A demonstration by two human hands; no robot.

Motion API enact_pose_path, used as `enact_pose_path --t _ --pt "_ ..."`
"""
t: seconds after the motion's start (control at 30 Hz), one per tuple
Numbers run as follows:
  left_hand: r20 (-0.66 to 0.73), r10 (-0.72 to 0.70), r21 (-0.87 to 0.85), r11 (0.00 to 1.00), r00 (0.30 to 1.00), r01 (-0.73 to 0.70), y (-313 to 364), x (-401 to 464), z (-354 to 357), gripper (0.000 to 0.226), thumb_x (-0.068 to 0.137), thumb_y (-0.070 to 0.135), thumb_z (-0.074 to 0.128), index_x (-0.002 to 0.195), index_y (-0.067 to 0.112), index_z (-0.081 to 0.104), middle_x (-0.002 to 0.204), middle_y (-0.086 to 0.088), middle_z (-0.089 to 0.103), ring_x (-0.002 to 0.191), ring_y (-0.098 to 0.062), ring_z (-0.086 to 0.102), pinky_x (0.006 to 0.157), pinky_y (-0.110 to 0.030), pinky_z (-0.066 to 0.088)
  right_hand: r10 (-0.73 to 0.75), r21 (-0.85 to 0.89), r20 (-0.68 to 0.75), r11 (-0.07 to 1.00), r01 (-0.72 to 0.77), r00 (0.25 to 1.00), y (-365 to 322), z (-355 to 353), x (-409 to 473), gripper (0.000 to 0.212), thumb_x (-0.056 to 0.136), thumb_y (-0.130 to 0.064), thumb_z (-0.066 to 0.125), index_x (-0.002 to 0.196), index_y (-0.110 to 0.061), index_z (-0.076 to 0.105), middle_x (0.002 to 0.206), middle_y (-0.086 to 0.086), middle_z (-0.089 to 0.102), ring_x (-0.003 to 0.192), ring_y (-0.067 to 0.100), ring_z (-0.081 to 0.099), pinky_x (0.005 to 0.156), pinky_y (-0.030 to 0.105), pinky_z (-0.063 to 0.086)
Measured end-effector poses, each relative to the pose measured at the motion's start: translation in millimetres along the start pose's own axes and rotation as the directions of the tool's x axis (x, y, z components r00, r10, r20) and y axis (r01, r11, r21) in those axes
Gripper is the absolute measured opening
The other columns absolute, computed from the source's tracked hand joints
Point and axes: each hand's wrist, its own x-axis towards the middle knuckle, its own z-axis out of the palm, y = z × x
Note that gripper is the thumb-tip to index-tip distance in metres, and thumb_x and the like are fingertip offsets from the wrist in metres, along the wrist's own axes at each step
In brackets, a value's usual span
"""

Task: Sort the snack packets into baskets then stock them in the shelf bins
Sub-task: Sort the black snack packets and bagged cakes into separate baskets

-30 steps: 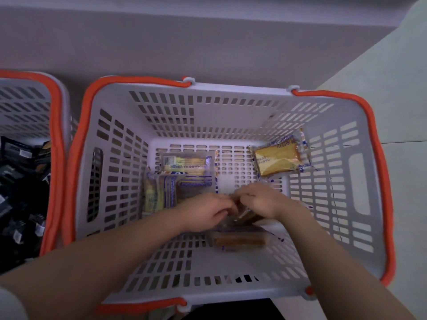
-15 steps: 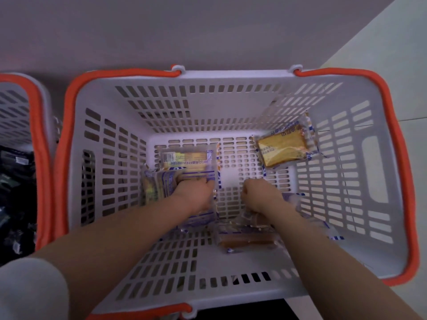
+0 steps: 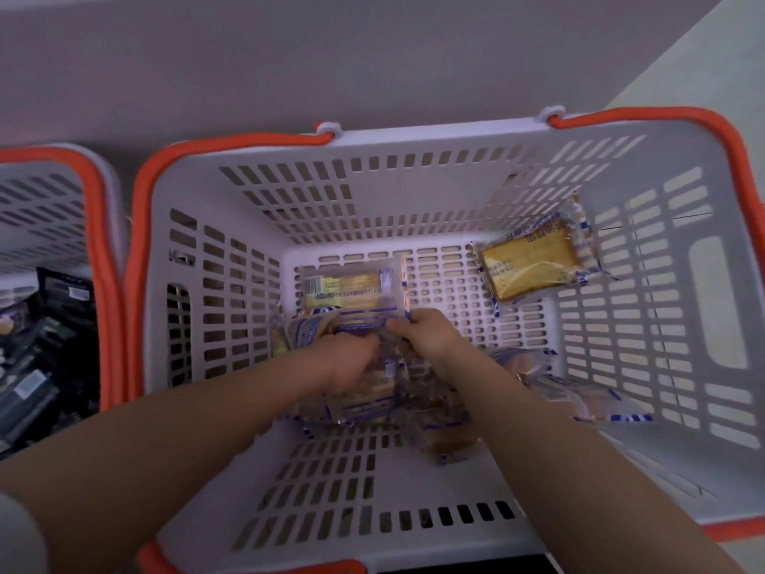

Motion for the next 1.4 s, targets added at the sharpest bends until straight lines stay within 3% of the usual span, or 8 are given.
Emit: enact_pose_path --t 0.23,0.5,0.67,0.77,0.97,1.13,1.23,1.4 --pt "-0.066 0.12 0.114 0.987 0.991 -0.112 -3.2 -24.4 0.0 0.035 0.08 0.035 0.066 0.105 0.013 0.055 0.111 -0.007 0.056 0.102 -0.024 0.053 0.078 -0.03 0.04 0.133 0.583 0.085 0.797 -0.158 0.987 -47.4 -42.0 -11.9 0.03 0.093 -0.018 0.042 0.063 -0.019 0.04 0.037 -0.007 0.036 0.034 0.009 0.032 0.035 0.016 0.021" --pt "-0.355 0.377 0.292 0.914 0.856 -0.281 -7.9 -54.0 4.2 0.039 0.082 0.032 0.056 0.121 0.026 0.051 0.125 0.006 0.047 0.112 -0.015 0.045 0.092 -0.028 0.032 0.083 0.764 -0.04 0.645 -0.023 0.996 -55.5 -61.9 -30.8 0.037 0.097 -0.035 0.037 0.073 -0.015 0.057 0.048 -0.004 0.054 0.05 0.011 0.048 0.044 0.018 0.038" --pt "-0.366 0.146 0.212 0.975 0.919 -0.07 -23.9 -61.6 -2.3 0.055 0.081 0.038 0.057 0.133 0.027 0.042 0.139 0.002 0.038 0.13 -0.018 0.03 0.107 -0.033 0.024 -0.136 0.376 -0.086 0.913 0.158 0.987 -48.3 -49.7 -26.5 0.057 0.096 -0.056 0.028 0.118 -0.012 0.057 0.1 0.0 0.068 0.093 0.016 0.063 0.078 0.031 0.049" --pt "-0.456 -0.172 -0.08 0.985 0.873 0.152 -30.5 -65.6 2.5 0.083 0.081 0.036 0.062 0.147 0.016 0.014 0.153 -0.007 0.017 0.142 -0.023 0.011 0.116 -0.037 0.013 -0.234 -0.06 -0.097 0.972 0.229 0.967 -37.2 -37.1 -28.2 0.054 0.093 -0.055 0.037 0.129 -0.017 0.051 0.117 -0.001 0.063 0.106 0.016 0.058 0.097 0.039 0.046" --pt "-0.585 -0.57 -0.525 0.808 0.577 0.266 -21.5 -59.3 6.3 0.091 0.08 0.025 0.069 0.146 0.005 0.009 0.15 -0.016 0.008 0.139 -0.034 0.01 0.113 -0.04 0.017 -0.311 -0.62 0.456 0.561 0.548 0.834 -10.2 9.0 -38.6 0.095 0.068 -0.065 0.067 0.144 -0.025 0.026 0.146 0.001 0.039 0.127 0.02 0.043 0.1 0.033 0.039" --pt "-0.536 -0.645 -0.665 0.72 0.545 0.199 -24.3 -47.8 3.4 0.088 0.079 0.014 0.071 0.143 0.006 0.013 0.144 -0.015 0.02 0.126 -0.03 0.039 0.099 -0.034 0.04 -0.402 -0.784 0.548 0.058 0.618 0.734 9.8 37.4 -46.5 0.078 0.076 -0.058 0.058 0.137 -0.018 0.03 0.139 0.009 0.041 0.115 0.031 0.05 0.088 0.04 0.048" --pt "-0.487 -0.662 -0.775 0.629 0.57 0.068 -31.5 -43.2 -3.4 0.057 0.084 0.013 0.066 0.132 0.011 0.034 0.112 -0.006 0.056 0.101 -0.024 0.058 0.07 -0.024 0.046 -0.565 -0.761 0.351 0.293 0.579 0.747 4.0 30.0 -47.7 0.043 0.082 -0.039 0.047 0.12 -0.019 0.042 0.103 0.007 0.059 0.087 0.027 0.061 0.066 0.032 0.049" --pt "-0.465 -0.324 -0.645 0.761 0.824 -0.065 -23.5 -37.7 -10.1 0.047 0.094 0.024 0.052 0.138 0.013 0.042 0.133 -0.007 0.055 0.118 -0.02 0.054 0.089 -0.019 0.039 -0.306 -0.446 -0.279 0.881 0.159 0.91 -6.0 -24.5 -32.1 0.019 0.091 -0.022 0.05 0.106 -0.012 0.056 0.088 0.005 0.065 0.076 0.02 0.062 0.065 0.033 0.052"
